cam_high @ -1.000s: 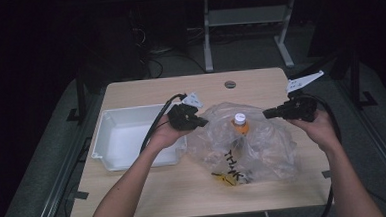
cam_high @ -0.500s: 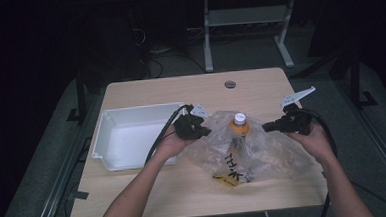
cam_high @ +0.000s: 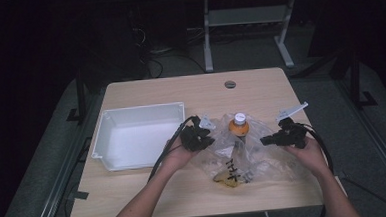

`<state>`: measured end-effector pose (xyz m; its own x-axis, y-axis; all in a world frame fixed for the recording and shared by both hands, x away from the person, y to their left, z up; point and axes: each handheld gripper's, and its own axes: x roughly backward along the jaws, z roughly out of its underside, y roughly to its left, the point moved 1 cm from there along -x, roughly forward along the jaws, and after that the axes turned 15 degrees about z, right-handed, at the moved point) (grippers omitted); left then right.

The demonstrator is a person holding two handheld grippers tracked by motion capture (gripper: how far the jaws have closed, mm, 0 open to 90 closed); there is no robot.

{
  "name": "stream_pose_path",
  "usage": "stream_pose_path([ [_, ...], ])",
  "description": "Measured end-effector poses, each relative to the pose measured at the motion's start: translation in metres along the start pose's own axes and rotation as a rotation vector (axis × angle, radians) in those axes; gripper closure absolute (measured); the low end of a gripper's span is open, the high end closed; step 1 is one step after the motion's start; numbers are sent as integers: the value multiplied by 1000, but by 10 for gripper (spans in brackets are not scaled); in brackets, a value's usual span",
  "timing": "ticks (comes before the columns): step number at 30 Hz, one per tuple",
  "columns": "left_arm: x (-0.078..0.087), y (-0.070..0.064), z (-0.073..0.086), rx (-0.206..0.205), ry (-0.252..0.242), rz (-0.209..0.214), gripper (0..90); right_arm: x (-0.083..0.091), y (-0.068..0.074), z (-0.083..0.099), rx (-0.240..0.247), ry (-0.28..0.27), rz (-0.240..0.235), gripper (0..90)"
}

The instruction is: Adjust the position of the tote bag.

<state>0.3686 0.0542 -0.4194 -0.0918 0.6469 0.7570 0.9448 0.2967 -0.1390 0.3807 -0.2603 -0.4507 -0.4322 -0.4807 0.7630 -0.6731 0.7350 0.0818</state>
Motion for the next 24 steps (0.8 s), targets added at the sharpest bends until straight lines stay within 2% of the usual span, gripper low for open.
stream_pose_path([
  [4, -5, -7, 8, 26, -31, 3, 897, -3, 3, 2, 2, 6, 7, 897],
  [11, -17, -16, 21, 39, -34, -8, 897, -9, 5, 8, -15, 13, 22, 897],
  [14, -22, -16, 26, 40, -28, 3, 895, -10, 7, 8, -15, 19, 28, 896],
  [16, -22, -16, 29, 58, -40, 14, 886, -10, 7, 8, -11, 12, 34, 897],
  [19, -16, -17, 31, 63, -60, 31, 838, -6, 7, 7, -6, 9, 39, 896],
  [24, 5, -19, 30, 70, -100, 74, 755, -5, 7, 7, -9, 2, 41, 896],
])
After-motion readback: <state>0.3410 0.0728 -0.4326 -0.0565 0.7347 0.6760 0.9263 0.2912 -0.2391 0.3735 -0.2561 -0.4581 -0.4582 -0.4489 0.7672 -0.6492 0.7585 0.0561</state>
